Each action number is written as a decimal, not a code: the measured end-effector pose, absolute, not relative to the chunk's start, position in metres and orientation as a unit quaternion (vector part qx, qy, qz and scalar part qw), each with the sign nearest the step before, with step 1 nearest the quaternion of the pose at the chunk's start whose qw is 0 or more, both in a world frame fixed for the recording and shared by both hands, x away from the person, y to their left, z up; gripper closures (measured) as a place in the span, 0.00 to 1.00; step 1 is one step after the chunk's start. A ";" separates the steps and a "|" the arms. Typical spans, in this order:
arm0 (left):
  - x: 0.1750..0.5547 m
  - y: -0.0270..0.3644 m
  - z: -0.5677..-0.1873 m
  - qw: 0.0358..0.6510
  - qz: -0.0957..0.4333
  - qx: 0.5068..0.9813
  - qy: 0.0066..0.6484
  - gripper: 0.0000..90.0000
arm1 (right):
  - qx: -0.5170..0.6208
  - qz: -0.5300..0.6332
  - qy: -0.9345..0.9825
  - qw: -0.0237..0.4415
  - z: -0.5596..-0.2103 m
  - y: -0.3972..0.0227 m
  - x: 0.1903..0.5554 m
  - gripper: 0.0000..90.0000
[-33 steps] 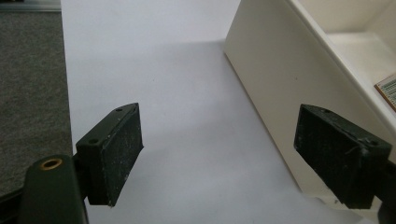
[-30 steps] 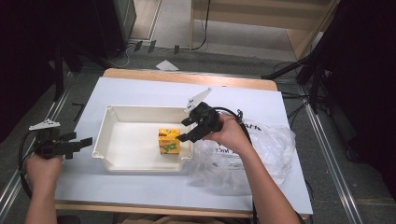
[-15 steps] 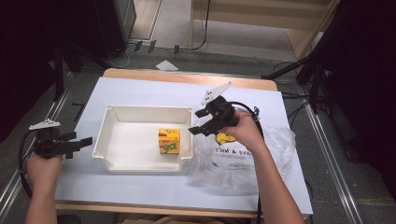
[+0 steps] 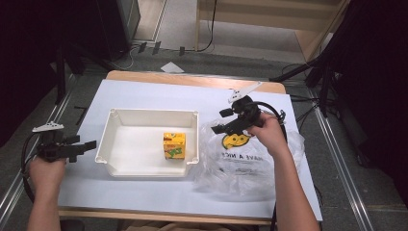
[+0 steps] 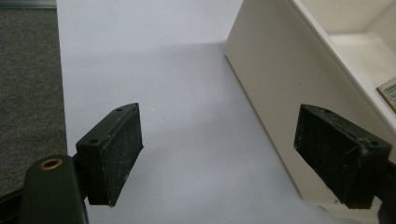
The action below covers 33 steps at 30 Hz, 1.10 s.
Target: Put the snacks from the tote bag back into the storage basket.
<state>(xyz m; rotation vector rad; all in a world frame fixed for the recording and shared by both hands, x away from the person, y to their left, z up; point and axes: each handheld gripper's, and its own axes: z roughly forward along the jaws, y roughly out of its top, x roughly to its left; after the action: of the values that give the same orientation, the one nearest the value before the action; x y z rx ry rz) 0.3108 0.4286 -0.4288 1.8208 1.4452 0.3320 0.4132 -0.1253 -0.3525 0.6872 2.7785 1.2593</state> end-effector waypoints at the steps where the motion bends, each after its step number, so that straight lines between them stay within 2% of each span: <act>1: 0.311 0.429 -0.429 0.386 0.130 0.716 0.567 0.18 | 0.225 0.403 0.887 0.009 -0.353 -0.129 0.414 0.27; 19: 0.319 0.427 -0.429 0.388 0.126 0.716 0.567 0.18 | 0.271 0.404 0.873 0.037 -0.372 -0.186 0.421 0.25; 29: 0.326 0.424 -0.430 0.383 0.125 0.717 0.570 0.18 | 0.288 0.396 0.871 0.039 -0.377 -0.200 0.420 0.25; 33: 0.328 0.423 -0.431 0.386 0.123 0.715 0.570 0.18 | 0.273 0.410 0.868 0.062 -0.377 -0.202 0.418 0.25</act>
<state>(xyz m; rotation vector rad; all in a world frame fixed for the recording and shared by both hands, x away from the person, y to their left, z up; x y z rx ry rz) 0.3283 0.4230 -0.4307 1.8193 1.4518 0.3132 0.4183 -0.2025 -0.3773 0.8252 2.6251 1.2391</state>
